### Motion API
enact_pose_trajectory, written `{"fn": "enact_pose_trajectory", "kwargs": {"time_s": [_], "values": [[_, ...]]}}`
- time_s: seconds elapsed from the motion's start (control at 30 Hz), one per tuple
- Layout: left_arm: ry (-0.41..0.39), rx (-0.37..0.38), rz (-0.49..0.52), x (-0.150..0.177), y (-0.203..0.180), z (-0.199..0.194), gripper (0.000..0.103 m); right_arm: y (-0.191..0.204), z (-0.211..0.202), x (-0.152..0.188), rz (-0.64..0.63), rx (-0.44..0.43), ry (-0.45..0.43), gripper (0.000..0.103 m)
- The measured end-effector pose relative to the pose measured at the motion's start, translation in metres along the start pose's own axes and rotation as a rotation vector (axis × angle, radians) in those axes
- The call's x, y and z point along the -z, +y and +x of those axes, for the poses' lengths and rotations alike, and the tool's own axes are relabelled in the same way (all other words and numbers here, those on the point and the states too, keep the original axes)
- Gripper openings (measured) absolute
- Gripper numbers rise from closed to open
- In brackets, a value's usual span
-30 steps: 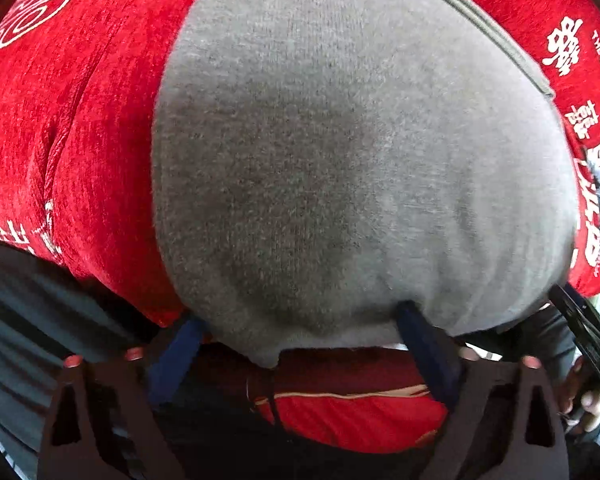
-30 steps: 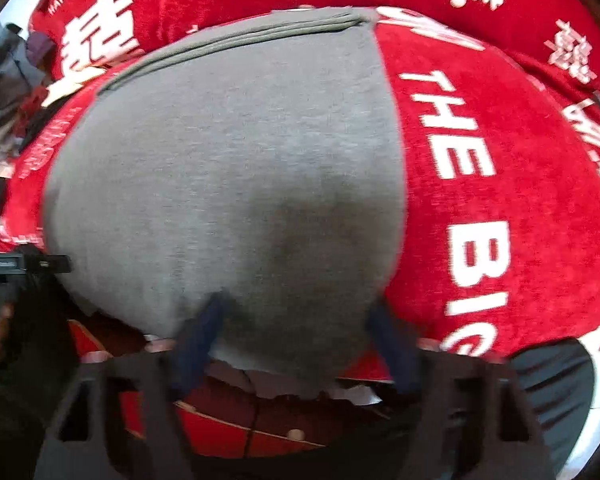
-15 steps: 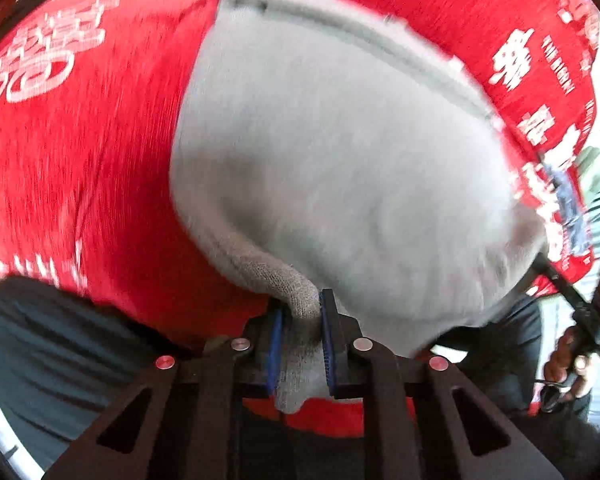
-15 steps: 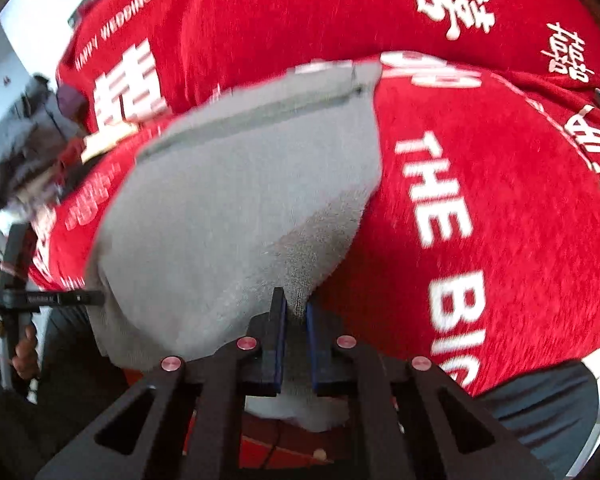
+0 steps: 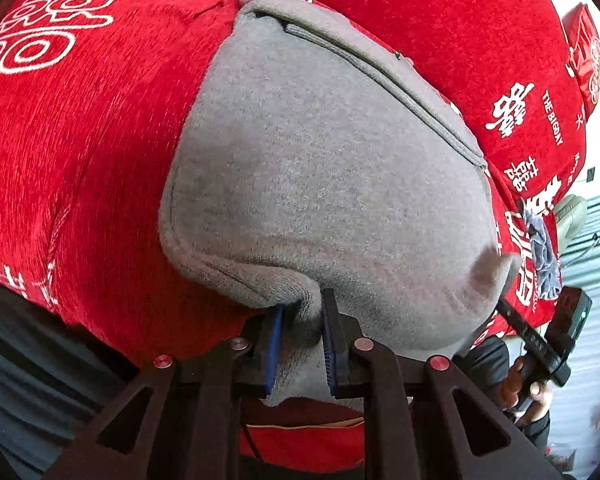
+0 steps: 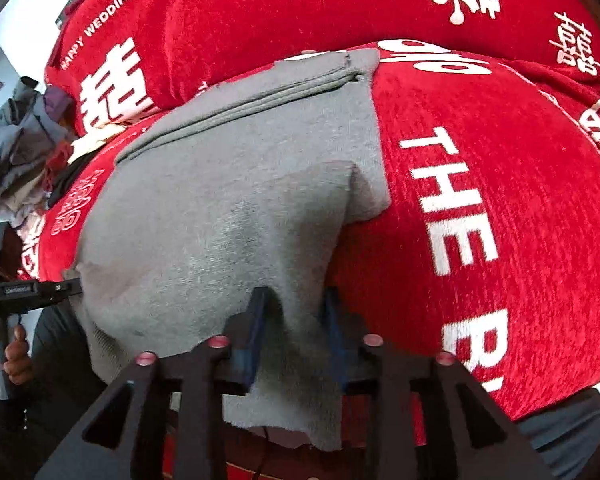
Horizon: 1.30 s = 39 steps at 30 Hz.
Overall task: Fold small clothes
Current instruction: 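Lift the gripped edge with both tools and fold it over the body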
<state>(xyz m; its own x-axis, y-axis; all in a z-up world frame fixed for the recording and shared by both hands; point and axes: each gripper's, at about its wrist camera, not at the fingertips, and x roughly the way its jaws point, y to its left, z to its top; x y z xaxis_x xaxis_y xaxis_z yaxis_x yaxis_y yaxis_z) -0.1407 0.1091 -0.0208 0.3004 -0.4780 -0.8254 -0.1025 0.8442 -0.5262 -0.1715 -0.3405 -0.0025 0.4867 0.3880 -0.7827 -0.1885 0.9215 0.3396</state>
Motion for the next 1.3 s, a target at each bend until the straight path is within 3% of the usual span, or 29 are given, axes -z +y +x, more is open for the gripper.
{"fn": "enact_pose_trajectory", "kwargs": {"time_s": [0.03, 0.07, 0.1, 0.13, 0.2, 0.27, 0.37, 0.6, 0.73, 0.83, 0.9, 0.93, 0.97, 1.0, 1.1, 1.3], "values": [[0.008, -0.005, 0.0, 0.001, -0.001, 0.003, 0.039, 0.002, -0.002, 0.004, -0.019, 0.01, 0.006, 0.058], [0.019, -0.019, 0.001, 0.003, -0.003, 0.006, 0.072, 0.004, -0.002, 0.007, -0.034, 0.022, 0.01, 0.07], [0.022, -0.045, 0.003, 0.006, -0.004, 0.007, 0.08, 0.006, -0.003, 0.013, -0.063, 0.038, 0.02, 0.072], [-0.003, -0.074, 0.015, 0.01, -0.005, 0.005, 0.08, 0.008, -0.002, 0.016, -0.079, 0.043, 0.031, 0.072], [-0.015, -0.08, 0.049, 0.013, -0.009, 0.007, 0.078, 0.009, -0.001, 0.022, -0.107, 0.046, 0.042, 0.072], [-0.012, -0.07, 0.051, 0.011, -0.01, 0.008, 0.068, 0.012, 0.0, 0.022, -0.12, 0.046, 0.039, 0.069], [-0.007, -0.085, 0.066, 0.011, -0.014, 0.011, 0.068, 0.014, 0.001, 0.018, -0.125, 0.038, 0.031, 0.048], [0.024, -0.066, 0.057, 0.023, -0.008, 0.016, 0.068, 0.001, 0.0, 0.015, -0.059, -0.043, 0.009, 0.049], [0.045, -0.094, 0.141, 0.028, -0.019, 0.025, 0.067, 0.008, 0.003, 0.018, -0.127, -0.016, 0.007, 0.049], [0.058, -0.122, 0.202, 0.03, -0.032, 0.03, 0.021, 0.014, 0.006, 0.019, -0.172, 0.009, 0.009, 0.05], [0.065, -0.114, 0.196, 0.03, -0.031, 0.031, 0.021, 0.018, 0.006, 0.019, -0.194, 0.032, 0.009, 0.046], [0.065, -0.114, 0.191, 0.03, -0.03, 0.03, 0.019, 0.021, 0.006, 0.02, -0.215, 0.062, 0.008, 0.04], [0.064, -0.114, 0.189, 0.03, -0.029, 0.029, 0.018, 0.022, 0.006, 0.019, -0.224, 0.066, 0.013, 0.018], [0.055, -0.115, 0.191, 0.03, -0.031, 0.026, 0.017, 0.02, 0.005, 0.018, -0.202, 0.008, 0.035, 0.01], [-0.005, -0.096, 0.228, 0.033, -0.035, 0.003, 0.017, 0.019, -0.012, 0.018, -0.185, -0.073, 0.009, 0.01], [-0.202, 0.009, 0.244, 0.027, -0.042, -0.06, 0.017, 0.02, -0.073, 0.01, -0.121, -0.335, -0.172, 0.01]]}}
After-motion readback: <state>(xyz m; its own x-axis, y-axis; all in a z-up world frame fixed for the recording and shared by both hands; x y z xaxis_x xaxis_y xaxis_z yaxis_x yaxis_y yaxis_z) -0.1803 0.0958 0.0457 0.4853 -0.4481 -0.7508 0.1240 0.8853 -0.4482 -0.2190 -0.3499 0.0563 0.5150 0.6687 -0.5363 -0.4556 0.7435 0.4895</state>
